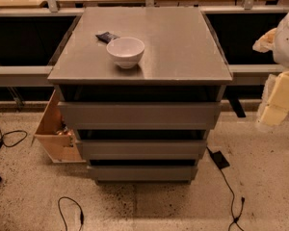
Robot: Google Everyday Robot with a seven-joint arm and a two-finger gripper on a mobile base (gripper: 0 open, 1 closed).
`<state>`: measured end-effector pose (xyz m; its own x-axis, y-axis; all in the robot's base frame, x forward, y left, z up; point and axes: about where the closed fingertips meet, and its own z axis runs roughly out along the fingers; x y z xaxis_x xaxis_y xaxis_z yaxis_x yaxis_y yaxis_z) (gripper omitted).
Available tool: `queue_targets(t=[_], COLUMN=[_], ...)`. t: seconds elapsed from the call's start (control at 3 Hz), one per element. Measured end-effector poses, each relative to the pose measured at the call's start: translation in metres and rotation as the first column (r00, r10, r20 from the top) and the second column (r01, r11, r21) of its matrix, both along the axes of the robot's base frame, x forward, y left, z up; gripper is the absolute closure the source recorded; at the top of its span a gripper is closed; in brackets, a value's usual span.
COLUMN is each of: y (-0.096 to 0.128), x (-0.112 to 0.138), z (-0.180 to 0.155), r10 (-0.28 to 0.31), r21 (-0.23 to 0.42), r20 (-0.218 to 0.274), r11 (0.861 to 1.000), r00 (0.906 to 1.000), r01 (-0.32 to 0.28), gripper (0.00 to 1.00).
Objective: Open middle drawer
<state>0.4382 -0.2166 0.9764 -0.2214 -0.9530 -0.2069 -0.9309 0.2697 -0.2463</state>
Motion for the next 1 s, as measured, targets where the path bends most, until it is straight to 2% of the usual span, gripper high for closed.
queue_targets(t=[0.33, 0.67, 1.0], y=[0.0, 0.005, 0.011], x=[0.0, 0.0, -0.011], z=[0.0, -0.018, -0.059], r10=[0.0, -0.011, -0.009], r21=[0.0, -0.039, -0.035], r20=[0.0, 0.002, -0.001], r11=[1.0, 0.999, 0.999], r00=[1.0, 0.9999, 1.0], r01=[0.0, 0.011, 0.009], gripper=[0.0, 0.0, 0.0])
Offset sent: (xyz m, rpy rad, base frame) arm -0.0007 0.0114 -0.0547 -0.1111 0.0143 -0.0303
